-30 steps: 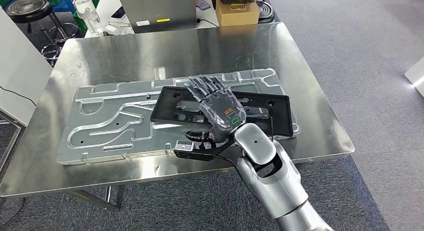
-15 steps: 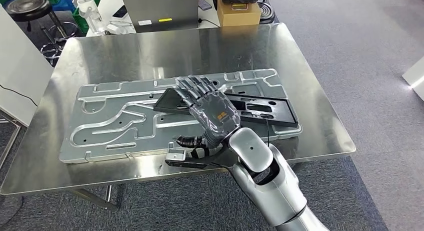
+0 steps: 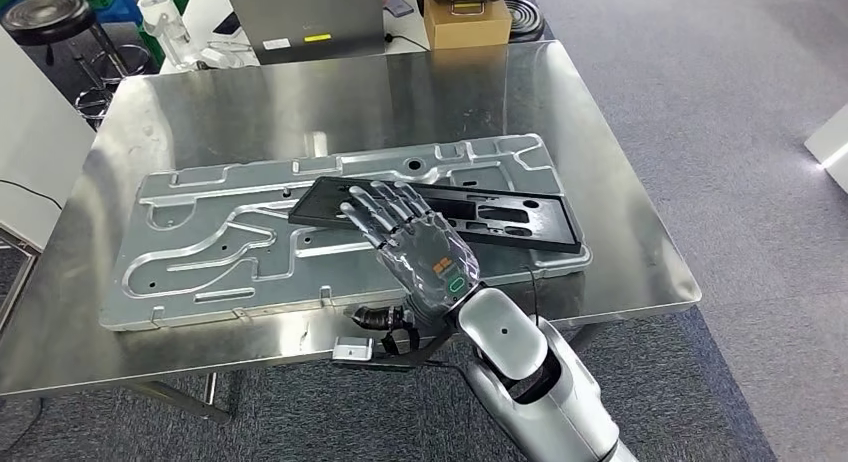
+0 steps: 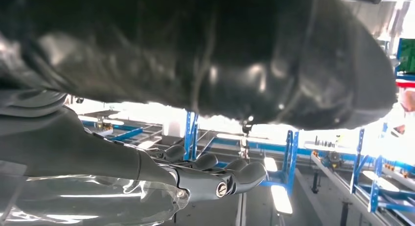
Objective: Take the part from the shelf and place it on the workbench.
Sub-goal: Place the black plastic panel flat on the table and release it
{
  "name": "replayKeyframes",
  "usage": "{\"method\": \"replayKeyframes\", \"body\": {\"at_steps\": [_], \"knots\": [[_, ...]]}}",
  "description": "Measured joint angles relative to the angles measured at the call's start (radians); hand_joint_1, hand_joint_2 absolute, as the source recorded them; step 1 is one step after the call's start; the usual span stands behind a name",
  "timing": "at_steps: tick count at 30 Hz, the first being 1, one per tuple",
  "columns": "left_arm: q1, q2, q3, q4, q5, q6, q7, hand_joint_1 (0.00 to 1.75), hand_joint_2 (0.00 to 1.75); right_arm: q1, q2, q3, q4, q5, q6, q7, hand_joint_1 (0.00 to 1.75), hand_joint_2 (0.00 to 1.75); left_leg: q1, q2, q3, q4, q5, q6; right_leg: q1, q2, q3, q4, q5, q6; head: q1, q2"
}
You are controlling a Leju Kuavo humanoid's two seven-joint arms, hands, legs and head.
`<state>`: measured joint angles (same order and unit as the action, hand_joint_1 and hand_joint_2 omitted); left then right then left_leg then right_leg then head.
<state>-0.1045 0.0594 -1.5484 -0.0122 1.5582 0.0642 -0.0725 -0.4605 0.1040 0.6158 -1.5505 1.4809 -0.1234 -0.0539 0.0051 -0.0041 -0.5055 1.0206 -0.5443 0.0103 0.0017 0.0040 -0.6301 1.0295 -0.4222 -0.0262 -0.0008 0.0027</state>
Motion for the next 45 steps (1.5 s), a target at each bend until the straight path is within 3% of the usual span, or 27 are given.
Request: {"method": "replayKeyframes", "body": {"at_steps": [3, 5, 6, 7, 9, 11, 14, 15, 16, 18, 19, 20, 22, 24, 26, 27, 29, 31, 34, 35, 36, 37, 39, 40, 42, 43, 45], "knots": [[0.0, 0.001, 0.0, 0.0, 0.0, 0.001, 0.001, 0.0, 0.0, 0.019, -0.011, 0.007, -0.01, -0.003, -0.003, 0.0, 0.0, 0.0, 0.007, 0.001, -0.057, 0.145, -0.096, -0.018, -0.006, -0.005, -0.002, -0.017, 0.01, -0.012, 0.0, 0.0], [0.003, 0.003, 0.0, 0.0, 0.0, 0.001, 0.003, 0.0, 0.0, 0.039, -0.02, 0.008, -0.018, -0.014, -0.003, -0.001, 0.0, 0.0, 0.014, 0.001, -0.088, 0.232, -0.125, -0.029, -0.008, -0.007, -0.013, -0.012, 0.014, -0.01, 0.0, 0.0], [0.004, 0.003, 0.0, 0.0, 0.0, 0.002, 0.004, 0.0, 0.0, 0.05, -0.024, 0.008, -0.025, -0.021, -0.003, -0.004, 0.0, 0.0, 0.018, 0.001, -0.081, 0.228, -0.111, -0.035, -0.01, -0.008, -0.02, -0.007, 0.017, -0.007, 0.0, 0.0], [0.004, 0.003, 0.0, 0.0, 0.0, 0.002, 0.006, 0.0, 0.0, 0.061, -0.028, 0.008, -0.033, -0.029, -0.003, -0.006, 0.0, 0.0, 0.022, 0.001, -0.058, 0.187, -0.082, -0.04, -0.013, -0.008, -0.028, -0.001, 0.02, -0.004, 0.0, 0.0], [0.003, 0.003, 0.0, 0.0, 0.0, 0.003, 0.008, 0.0, 0.0, 0.077, -0.035, 0.009, -0.052, -0.04, -0.002, -0.01, 0.0, 0.0, 0.027, -0.001, 0.01, 0.059, -0.029, -0.048, -0.017, -0.007, -0.045, 0.013, 0.026, 0.007, 0.0, 0.0], [0.002, 0.003, 0.0, 0.0, 0.0, 0.003, 0.009, 0.0, 0.0, 0.085, -0.039, 0.01, -0.067, -0.043, -0.002, -0.011, 0.0, 0.0, 0.024, -0.006, 0.037, -0.006, -0.011, -0.042, -0.016, -0.004, -0.055, 0.02, 0.038, 0.022, 0.0, 0.0], [0.002, 0.004, 0.0, 0.0, 0.0, 0.004, 0.013, 0.0, 0.0, 0.102, -0.048, 0.01, -0.089, -0.049, -0.003, -0.012, 0.0, 0.0, 0.02, -0.007, 0.019, -0.008, 0.007, -0.015, -0.016, -0.001, -0.06, 0.013, 0.054, 0.045, 0.0, 0.0], [0.001, 0.003, 0.0, 0.0, 0.0, 0.004, 0.014, 0.0, 0.0, 0.112, -0.054, 0.01, -0.098, -0.051, -0.004, -0.012, 0.0, 0.0, 0.02, -0.005, 0.011, -0.008, 0.017, -0.004, -0.017, -0.001, -0.067, 0.021, 0.036, 0.051, 0.0, 0.0], [0.0, 0.003, 0.0, 0.0, 0.0, 0.005, 0.016, 0.0, 0.0, 0.122, -0.061, 0.011, -0.11, -0.053, -0.005, -0.013, 0.0, 0.0, 0.02, -0.003, 0.001, -0.01, 0.029, 0.007, -0.019, -0.001, -0.077, 0.047, 0.0, 0.055, 0.001, 0.0], [0.0, 0.003, 0.0, 0.0, 0.0, 0.006, 0.018, 0.0, 0.0, 0.141, -0.075, 0.011, -0.132, -0.055, -0.007, -0.016, 0.0, 0.0, 0.018, 0.001, -0.023, -0.009, 0.049, 0.02, -0.019, -0.002, -0.105, 0.153, -0.106, 0.058, 0.001, 0.0], [0.001, 0.004, 0.0, 0.0, 0.0, 0.006, 0.018, 0.0, 0.0, 0.149, -0.081, 0.011, -0.141, -0.056, -0.008, -0.017, 0.0, 0.0, 0.016, 0.003, -0.037, -0.008, 0.059, 0.023, -0.019, -0.002, -0.117, 0.218, -0.143, 0.058, 0.001, 0.0], [0.002, 0.004, 0.0, 0.0, 0.0, 0.006, 0.019, 0.0, 0.0, 0.156, -0.086, 0.011, -0.147, -0.056, -0.008, -0.018, 0.0, 0.0, 0.013, 0.005, -0.051, -0.006, 0.069, 0.024, -0.018, -0.002, -0.119, 0.268, -0.158, 0.058, 0.001, 0.0], [0.001, 0.004, 0.0, 0.0, 0.0, 0.006, 0.019, 0.0, 0.0, 0.165, -0.094, 0.012, -0.157, -0.056, -0.008, -0.018, 0.0, 0.0, 0.006, 0.007, -0.079, -0.002, 0.086, 0.024, -0.014, -0.002, -0.08, 0.278, -0.127, 0.05, 0.001, 0.0], [0.001, 0.003, 0.0, 0.0, 0.0, 0.006, 0.019, 0.0, 0.0, 0.168, -0.098, 0.012, -0.166, -0.058, -0.008, -0.019, 0.0, 0.0, 0.0, 0.006, -0.098, 0.001, 0.1, 0.022, -0.005, -0.002, 0.021, 0.162, -0.093, 0.03, 0.001, 0.0], [0.0, 0.0, 0.002, 0.0, 0.0, 0.006, 0.022, 0.0, 0.0, 0.172, -0.1, 0.012, -0.181, -0.074, -0.005, -0.023, 0.0, 0.0, -0.003, 0.007, -0.108, 0.0, 0.116, 0.015, 0.004, -0.003, 0.114, 0.027, -0.102, 0.014, 0.0, 0.0], [0.0, -0.001, 0.004, 0.0, 0.0, 0.007, 0.024, 0.0, 0.0, 0.178, -0.101, 0.012, -0.19, -0.091, 0.001, -0.025, 0.0, 0.0, -0.001, 0.007, -0.11, -0.002, 0.124, 0.009, 0.009, -0.003, 0.137, -0.012, -0.109, 0.009, 0.0, 0.0], [0.001, -0.001, 0.014, 0.0, 0.0, 0.013, 0.03, 0.0, 0.0, 0.206, -0.103, 0.011, -0.21, -0.149, 0.026, -0.033, 0.0, 0.0, 0.003, 0.006, -0.113, -0.008, 0.136, -0.003, 0.009, -0.006, 0.139, -0.038, -0.097, 0.004, 0.0, 0.0], [0.004, -0.003, 0.032, 0.0, 0.0, 0.021, 0.035, 0.0, 0.0, 0.256, -0.105, 0.006, -0.23, -0.239, 0.062, -0.046, 0.0, 0.0, 0.005, 0.004, -0.125, 0.017, 0.096, -0.012, 0.003, -0.012, 0.13, -0.053, -0.074, -0.006, 0.0, 0.0], [0.005, -0.007, 0.068, 0.0, 0.0, 0.031, 0.04, 0.0, 0.0, 0.358, -0.105, -0.019, -0.243, -0.403, 0.122, -0.07, 0.0, 0.0, 0.01, 0.004, -0.161, 0.171, -0.042, -0.026, 0.001, -0.021, 0.098, -0.053, -0.046, -0.013, 0.0, 0.0], [0.005, -0.008, 0.08, 0.0, 0.0, 0.036, 0.044, 0.0, 0.0, 0.395, -0.104, -0.035, -0.238, -0.465, 0.148, -0.074, 0.0, 0.0, 0.012, 0.004, -0.166, 0.222, -0.06, -0.032, 0.0, -0.023, 0.083, -0.049, -0.038, -0.011, 0.0, 0.0], [0.006, -0.008, 0.092, 0.0, 0.0, 0.041, 0.047, 0.0, 0.0, 0.43, -0.102, -0.056, -0.226, -0.526, 0.17, -0.073, 0.0, 0.0, 0.015, 0.004, -0.16, 0.251, -0.053, -0.037, -0.002, -0.024, 0.067, -0.043, -0.031, -0.008, 0.0, 0.0], [0.006, -0.008, 0.104, 0.0, 0.0, 0.045, 0.051, 0.0, 0.0, 0.466, -0.099, -0.08, -0.207, -0.584, 0.183, -0.069, 0.0, 0.0, 0.018, 0.004, -0.14, 0.249, -0.025, -0.042, -0.004, -0.025, 0.049, -0.034, -0.024, -0.004, 0.0, 0.0], [0.005, -0.009, 0.122, 0.0, 0.0, 0.055, 0.058, 0.0, 0.0, 0.533, -0.095, -0.129, -0.154, -0.673, 0.178, -0.055, 0.0, 0.0, 0.025, 0.004, -0.064, 0.168, 0.028, -0.051, -0.011, -0.026, 0.011, -0.011, -0.013, 0.008, 0.0, 0.0], [0.003, -0.011, 0.13, 0.0, 0.0, 0.059, 0.061, 0.0, 0.0, 0.566, -0.095, -0.151, -0.126, -0.702, 0.165, -0.047, 0.0, 0.0, 0.025, 0.002, -0.017, 0.101, 0.027, -0.054, -0.012, -0.026, -0.006, 0.003, -0.009, 0.014, 0.0, 0.0], [-0.001, -0.015, 0.147, 0.0, 0.0, 0.072, 0.071, 0.0, 0.0, 0.622, -0.095, -0.195, -0.045, -0.737, 0.129, -0.037, 0.0, 0.0, 0.022, -0.002, 0.032, 0.015, -0.004, -0.045, -0.01, -0.024, -0.026, 0.019, 0.003, 0.027, 0.0, 0.0], [-0.003, -0.017, 0.154, 0.0, 0.0, 0.079, 0.077, 0.0, 0.0, 0.642, -0.09, -0.227, 0.024, -0.746, 0.11, -0.035, 0.0, 0.0, 0.017, -0.003, 0.039, -0.006, -0.014, -0.035, -0.009, -0.023, -0.03, 0.021, 0.012, 0.035, 0.0, 0.0], [-0.005, -0.02, 0.16, 0.0, 0.0, 0.089, 0.089, 0.0, 0.0, 0.652, -0.075, -0.324, 0.217, -0.73, 0.077, -0.046, 0.0, 0.0, 0.017, -0.001, 0.024, -0.007, 0.001, -0.011, -0.012, -0.02, -0.034, 0.018, 0.017, 0.049, 0.0, 0.0]]}}
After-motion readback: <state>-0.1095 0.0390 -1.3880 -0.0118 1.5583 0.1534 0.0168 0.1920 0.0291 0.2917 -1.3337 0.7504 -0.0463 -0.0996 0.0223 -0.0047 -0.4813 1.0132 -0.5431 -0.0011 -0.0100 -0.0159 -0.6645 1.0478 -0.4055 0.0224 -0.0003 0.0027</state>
